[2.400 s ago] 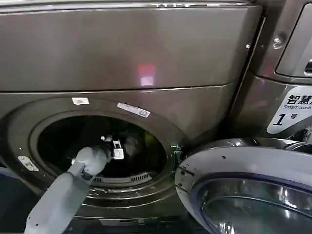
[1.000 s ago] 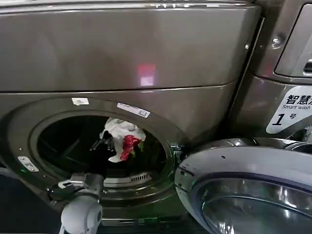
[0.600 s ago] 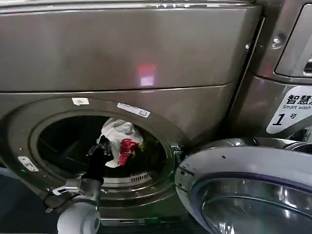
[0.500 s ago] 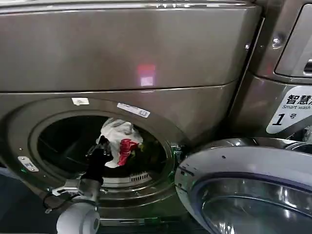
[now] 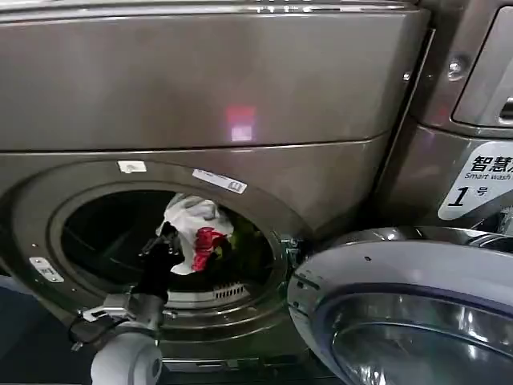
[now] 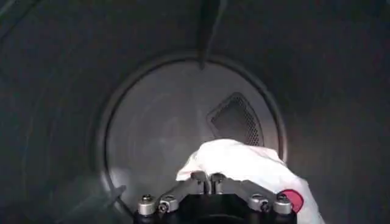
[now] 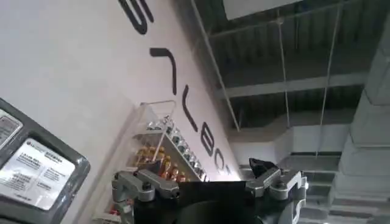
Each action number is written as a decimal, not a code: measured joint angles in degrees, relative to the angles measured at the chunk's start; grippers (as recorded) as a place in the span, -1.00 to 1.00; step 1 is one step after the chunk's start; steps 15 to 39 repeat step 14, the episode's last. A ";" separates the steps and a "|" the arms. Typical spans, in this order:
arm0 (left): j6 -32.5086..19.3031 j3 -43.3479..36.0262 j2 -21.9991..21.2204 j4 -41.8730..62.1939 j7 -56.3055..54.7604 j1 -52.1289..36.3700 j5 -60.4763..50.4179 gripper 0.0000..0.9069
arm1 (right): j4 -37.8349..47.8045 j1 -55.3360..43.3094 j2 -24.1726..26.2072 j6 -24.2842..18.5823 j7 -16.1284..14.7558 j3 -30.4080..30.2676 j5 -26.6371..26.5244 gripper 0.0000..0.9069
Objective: Grasp the clothes from the dryer.
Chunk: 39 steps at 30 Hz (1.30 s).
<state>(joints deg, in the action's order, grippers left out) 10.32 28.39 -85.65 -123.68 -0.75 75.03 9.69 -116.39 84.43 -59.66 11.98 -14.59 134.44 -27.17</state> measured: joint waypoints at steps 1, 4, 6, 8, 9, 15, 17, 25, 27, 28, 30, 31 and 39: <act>0.02 0.00 -0.03 0.00 0.00 0.00 0.00 -1.00 | 0.00 -0.05 0.00 0.02 -0.04 -0.06 0.03 1.00; 0.05 0.00 -0.08 0.02 -0.01 0.01 0.03 -1.00 | -0.02 -0.19 0.05 0.08 -0.18 -0.20 0.17 1.00; 0.08 0.00 -0.08 0.07 -0.02 -0.05 0.10 -1.00 | -0.04 -0.31 0.05 0.13 -0.32 -0.36 0.36 1.00; 0.08 0.02 -0.07 0.10 -0.07 -0.09 0.17 -1.00 | -0.05 -0.39 0.06 0.24 -0.44 -0.42 0.41 1.00; 0.09 0.06 -0.07 0.11 -0.08 -0.11 0.19 -1.00 | -0.10 -0.44 0.07 0.29 -0.45 -0.44 0.41 1.00; 0.19 0.13 -0.03 0.20 -0.18 -0.31 0.32 -1.00 | -0.11 -0.53 0.24 0.41 -0.53 -0.52 0.45 1.00; 0.19 0.13 -0.03 0.20 -0.18 -0.31 0.32 -1.00 | -0.11 -0.53 0.24 0.41 -0.53 -0.52 0.45 1.00; 0.19 0.13 -0.03 0.20 -0.18 -0.31 0.32 -1.00 | -0.11 -0.53 0.24 0.41 -0.53 -0.52 0.45 1.00; 0.19 0.13 -0.03 0.20 -0.18 -0.31 0.32 -1.00 | -0.11 -0.53 0.24 0.41 -0.53 -0.52 0.45 1.00; 0.19 0.13 -0.03 0.20 -0.18 -0.31 0.32 -1.00 | -0.11 -0.53 0.24 0.41 -0.53 -0.52 0.45 1.00; 0.19 0.13 -0.03 0.20 -0.18 -0.31 0.32 -1.00 | -0.11 -0.53 0.24 0.41 -0.53 -0.52 0.45 1.00; 0.19 0.13 -0.03 0.20 -0.18 -0.31 0.32 -1.00 | -0.11 -0.53 0.24 0.41 -0.53 -0.52 0.45 1.00; 0.19 0.13 -0.03 0.20 -0.18 -0.31 0.32 -1.00 | -0.11 -0.53 0.24 0.41 -0.53 -0.52 0.45 1.00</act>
